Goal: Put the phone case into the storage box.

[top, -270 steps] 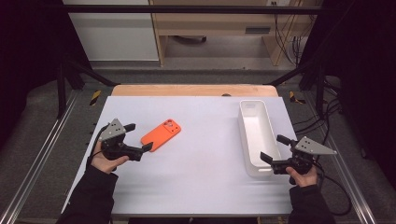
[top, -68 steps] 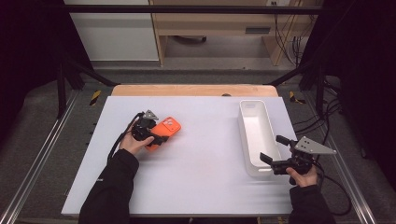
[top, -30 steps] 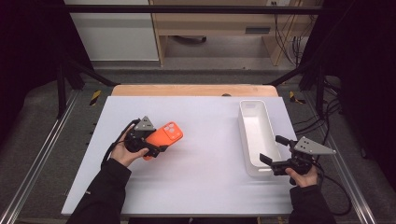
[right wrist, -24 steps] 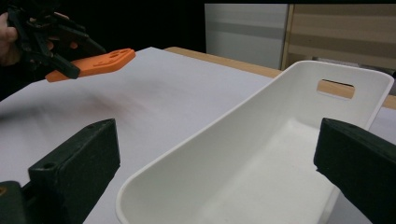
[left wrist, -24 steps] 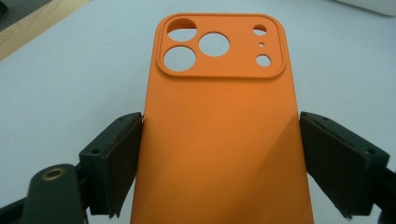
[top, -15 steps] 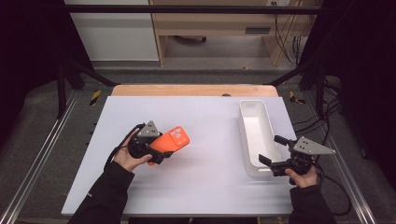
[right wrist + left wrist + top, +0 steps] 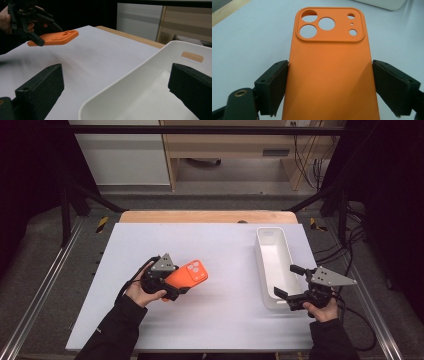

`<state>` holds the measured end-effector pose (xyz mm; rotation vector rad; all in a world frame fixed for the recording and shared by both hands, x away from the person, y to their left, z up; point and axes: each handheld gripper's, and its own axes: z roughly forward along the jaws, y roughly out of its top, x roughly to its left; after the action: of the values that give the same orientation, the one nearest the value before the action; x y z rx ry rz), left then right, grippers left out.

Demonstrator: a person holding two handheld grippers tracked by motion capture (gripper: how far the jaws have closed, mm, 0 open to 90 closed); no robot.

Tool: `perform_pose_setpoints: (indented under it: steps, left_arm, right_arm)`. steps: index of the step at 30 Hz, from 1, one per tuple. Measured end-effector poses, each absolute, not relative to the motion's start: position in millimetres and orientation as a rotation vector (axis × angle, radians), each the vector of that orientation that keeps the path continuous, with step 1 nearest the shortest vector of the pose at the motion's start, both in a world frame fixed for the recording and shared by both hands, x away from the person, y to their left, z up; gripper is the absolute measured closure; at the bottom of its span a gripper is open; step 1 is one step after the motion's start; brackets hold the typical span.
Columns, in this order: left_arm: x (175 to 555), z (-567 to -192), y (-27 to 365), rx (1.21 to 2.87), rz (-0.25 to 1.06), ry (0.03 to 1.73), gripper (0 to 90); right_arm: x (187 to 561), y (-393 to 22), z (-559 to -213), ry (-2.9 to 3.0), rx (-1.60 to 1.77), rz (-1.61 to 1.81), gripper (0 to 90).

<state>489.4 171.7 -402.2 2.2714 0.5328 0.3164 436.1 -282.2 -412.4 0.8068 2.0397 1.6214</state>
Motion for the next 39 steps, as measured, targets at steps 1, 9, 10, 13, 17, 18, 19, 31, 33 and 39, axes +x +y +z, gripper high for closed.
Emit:
perform_pose_setpoints:
  steps: [1, 9, 10, 13, 17, 18, 19, 31, 33, 39]
  left_arm:
    - [489, -402, 171, 2.273, 0.315, 0.531, 15.7]
    - [484, -401, 163, 2.278, 0.295, 0.496, 15.7]
    - [483, -401, 162, 2.282, 0.295, 0.488, 15.7]
    - [480, -399, 159, 2.287, 0.295, 0.468, 15.7]
    - [478, -398, 155, 2.288, 0.287, 0.454, 15.7]
    - [477, -398, 155, 2.287, 0.285, 0.452, 15.7]
    - [477, -398, 154, 2.288, 0.28, 0.444, 15.7]
    - [471, -398, 145, 2.302, 0.253, 0.393, 15.6]
    - [470, -397, 143, 2.297, 0.251, 0.386, 15.7]
    - [465, -396, 138, 2.304, 0.243, 0.349, 15.7]
  right_arm:
    - [436, -281, -412, 2.046, 0.803, 1.622, 0.8]
    - [435, -273, -409, 2.075, 0.762, 1.614, 0.8]
    - [434, -271, -408, 2.079, 0.754, 1.612, 0.8]
    - [434, -267, -407, 2.092, 0.74, 1.609, 0.8]
    - [433, -262, -406, 2.113, 0.716, 1.601, 0.8]
    - [432, -261, -405, 2.115, 0.711, 1.601, 0.8]
    - [432, -259, -405, 2.118, 0.705, 1.602, 0.8]
    - [430, -247, -404, 2.169, 0.656, 1.576, 0.9]
    - [430, -244, -404, 2.176, 0.642, 1.571, 0.9]
    - [429, -239, -404, 2.202, 0.617, 1.558, 1.0]
